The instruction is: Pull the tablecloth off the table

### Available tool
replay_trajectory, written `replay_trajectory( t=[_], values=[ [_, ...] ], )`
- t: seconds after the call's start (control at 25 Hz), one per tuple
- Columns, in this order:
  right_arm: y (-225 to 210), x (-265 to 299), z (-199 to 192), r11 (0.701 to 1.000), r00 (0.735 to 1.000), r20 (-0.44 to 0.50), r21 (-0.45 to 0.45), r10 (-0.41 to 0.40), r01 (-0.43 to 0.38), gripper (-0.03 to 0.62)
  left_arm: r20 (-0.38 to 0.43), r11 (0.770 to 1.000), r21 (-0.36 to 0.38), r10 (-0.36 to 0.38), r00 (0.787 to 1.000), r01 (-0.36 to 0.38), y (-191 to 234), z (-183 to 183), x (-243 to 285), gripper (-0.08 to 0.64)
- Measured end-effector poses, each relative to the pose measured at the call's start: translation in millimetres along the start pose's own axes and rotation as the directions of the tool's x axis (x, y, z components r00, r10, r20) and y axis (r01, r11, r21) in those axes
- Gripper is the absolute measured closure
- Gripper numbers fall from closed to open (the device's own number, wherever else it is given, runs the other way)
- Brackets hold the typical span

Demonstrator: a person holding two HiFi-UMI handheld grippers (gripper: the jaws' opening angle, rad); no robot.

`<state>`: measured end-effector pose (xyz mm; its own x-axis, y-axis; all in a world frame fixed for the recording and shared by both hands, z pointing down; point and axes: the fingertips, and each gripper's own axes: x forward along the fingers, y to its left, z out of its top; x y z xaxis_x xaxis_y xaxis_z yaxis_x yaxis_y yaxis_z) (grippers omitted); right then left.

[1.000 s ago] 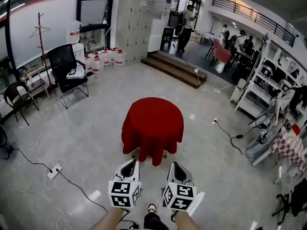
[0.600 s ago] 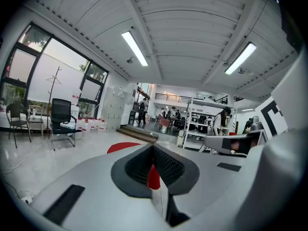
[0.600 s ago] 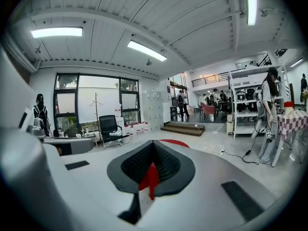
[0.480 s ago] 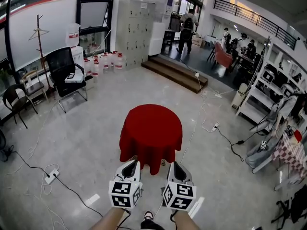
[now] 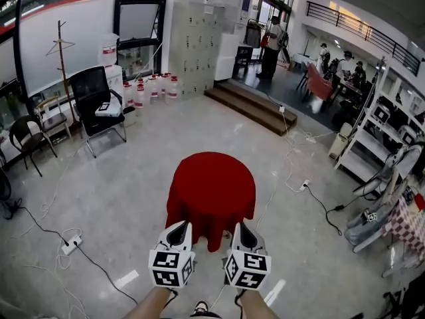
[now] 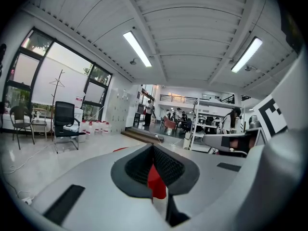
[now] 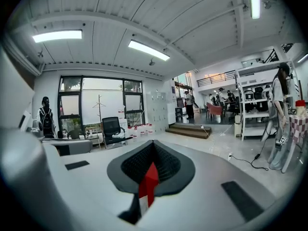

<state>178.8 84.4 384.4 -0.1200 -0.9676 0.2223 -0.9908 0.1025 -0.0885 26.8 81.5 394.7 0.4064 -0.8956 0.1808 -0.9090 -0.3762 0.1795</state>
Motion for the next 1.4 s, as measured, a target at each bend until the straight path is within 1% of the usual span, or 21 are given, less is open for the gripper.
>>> replay_trajectory(
  t=[0.2,0.48,0.64,0.88,1.08,1.28,1.4],
  values=[
    [-12,22,4,0.999,0.999,-0.012,-0.009,0.036,-0.036,0.568,0.01,0.999,-0.003,0.037,0.999,-0.037,2,9,25,0.543],
    [-38,53,22,0.998,0.998,-0.002,-0.018,0.065,-0.066,0.568,0.019,0.998,0.006,0.059,0.998,-0.059,-7,21,61,0.543],
    [-49,64,23,0.997,0.997,-0.005,-0.017,0.081,-0.082,0.568,0.016,0.997,0.007,0.078,0.997,-0.078,-10,21,76,0.543],
    [-64,71,11,0.995,0.995,-0.025,0.013,0.095,-0.095,0.568,-0.008,0.995,0.011,0.096,0.995,-0.096,-19,10,83,0.543],
    [-62,72,5,0.993,0.994,-0.033,0.061,0.107,-0.105,0.568,-0.039,0.993,0.044,0.114,0.993,-0.113,-17,7,77,0.543],
    [-61,70,1,0.991,0.993,-0.034,0.078,0.111,-0.108,0.568,-0.04,0.99,0.059,0.129,0.991,-0.127,-11,9,72,0.543],
    [-65,68,-4,0.992,0.994,-0.04,0.077,0.103,-0.1,0.568,-0.032,0.99,0.041,0.14,0.99,-0.138,-7,7,73,0.543]
  ],
)
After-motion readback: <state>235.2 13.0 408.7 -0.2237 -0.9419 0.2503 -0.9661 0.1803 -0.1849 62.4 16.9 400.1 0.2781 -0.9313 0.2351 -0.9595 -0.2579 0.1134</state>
